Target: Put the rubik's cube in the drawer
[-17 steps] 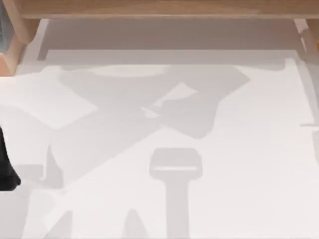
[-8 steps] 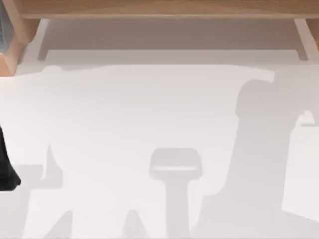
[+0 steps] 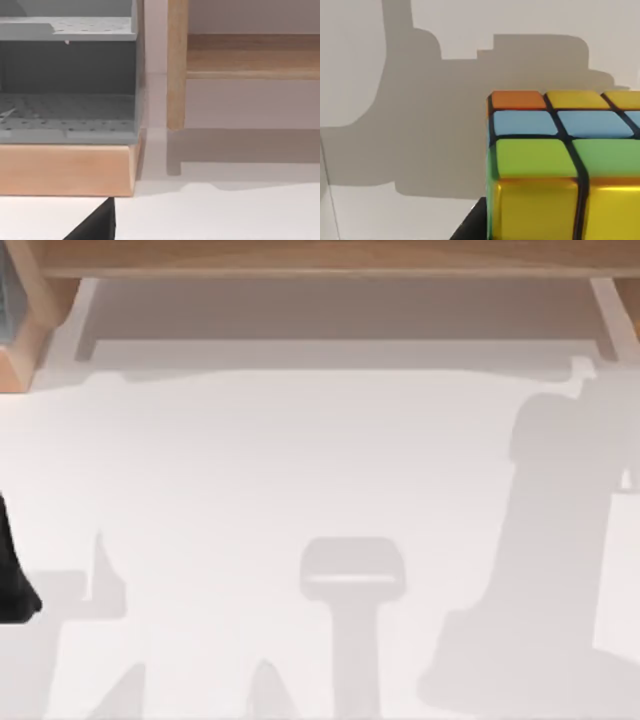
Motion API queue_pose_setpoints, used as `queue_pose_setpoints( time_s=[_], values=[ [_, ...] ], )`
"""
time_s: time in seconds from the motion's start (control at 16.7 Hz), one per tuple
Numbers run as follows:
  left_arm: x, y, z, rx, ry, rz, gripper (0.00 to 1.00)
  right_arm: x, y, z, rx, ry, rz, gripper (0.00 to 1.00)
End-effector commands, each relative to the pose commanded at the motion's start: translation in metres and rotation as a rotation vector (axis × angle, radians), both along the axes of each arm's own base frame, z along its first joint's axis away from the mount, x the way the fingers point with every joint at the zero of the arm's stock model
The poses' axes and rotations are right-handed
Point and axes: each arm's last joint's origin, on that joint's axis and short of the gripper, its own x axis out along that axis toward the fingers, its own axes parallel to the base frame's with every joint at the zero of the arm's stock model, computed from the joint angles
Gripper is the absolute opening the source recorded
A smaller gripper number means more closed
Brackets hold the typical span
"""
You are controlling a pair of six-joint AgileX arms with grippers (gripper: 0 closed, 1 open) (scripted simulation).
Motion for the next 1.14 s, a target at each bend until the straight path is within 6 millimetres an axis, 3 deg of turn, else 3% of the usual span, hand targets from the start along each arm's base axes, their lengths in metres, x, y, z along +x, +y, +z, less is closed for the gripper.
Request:
queue_pose_setpoints(
  time_s=[0.78, 1.14],
  values=[
    [0.0, 0.0, 0.0, 0.0, 0.0, 0.0, 1.0, 0.0, 0.0, 0.0, 0.0, 0.0, 0.0, 0.98],
    [0.0, 0.0, 0.0, 0.0, 0.0, 0.0, 1.0, 0.0, 0.0, 0.0, 0.0, 0.0, 0.0, 1.0]
  ],
)
